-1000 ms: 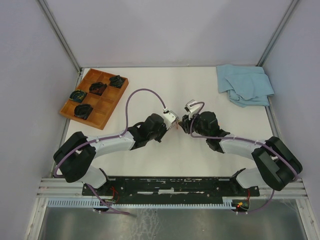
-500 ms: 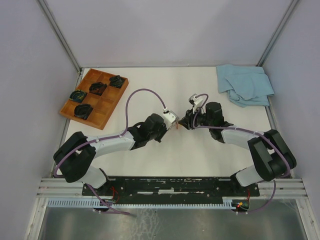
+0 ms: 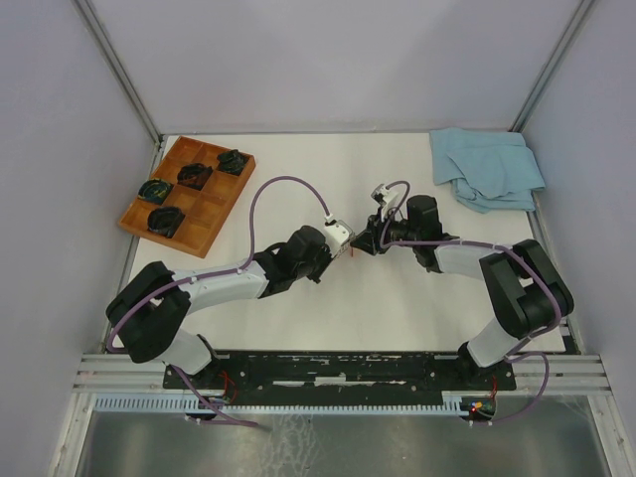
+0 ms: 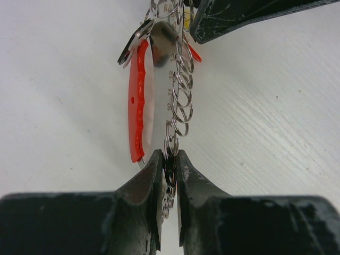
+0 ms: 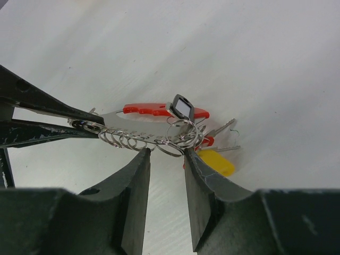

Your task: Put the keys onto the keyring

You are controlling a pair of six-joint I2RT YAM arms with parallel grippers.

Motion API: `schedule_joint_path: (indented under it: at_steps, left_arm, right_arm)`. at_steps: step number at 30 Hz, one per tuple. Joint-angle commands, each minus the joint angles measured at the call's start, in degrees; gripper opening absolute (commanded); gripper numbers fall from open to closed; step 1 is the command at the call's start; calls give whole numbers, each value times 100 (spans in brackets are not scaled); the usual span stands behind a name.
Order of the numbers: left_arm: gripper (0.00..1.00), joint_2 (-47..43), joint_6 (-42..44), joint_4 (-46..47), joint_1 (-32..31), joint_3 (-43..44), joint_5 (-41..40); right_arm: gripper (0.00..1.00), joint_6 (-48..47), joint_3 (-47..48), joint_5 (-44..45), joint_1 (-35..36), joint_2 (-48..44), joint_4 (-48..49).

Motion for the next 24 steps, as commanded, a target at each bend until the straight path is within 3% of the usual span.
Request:
schedule_joint_path:
  at_steps: [1, 11, 24]
  left_arm:
    - [3, -7, -2, -260, -30, -36, 243]
    - [3, -2, -13, -266, -30, -36, 235]
    - [3, -10, -9, -282, -34, -35, 204]
  right_arm:
    - [37, -25, 221, -448, -38, -17, 352]
    - [20, -109, 133, -471, -38, -269, 234]
    - [12, -47, 186, -507, -37, -275, 116]
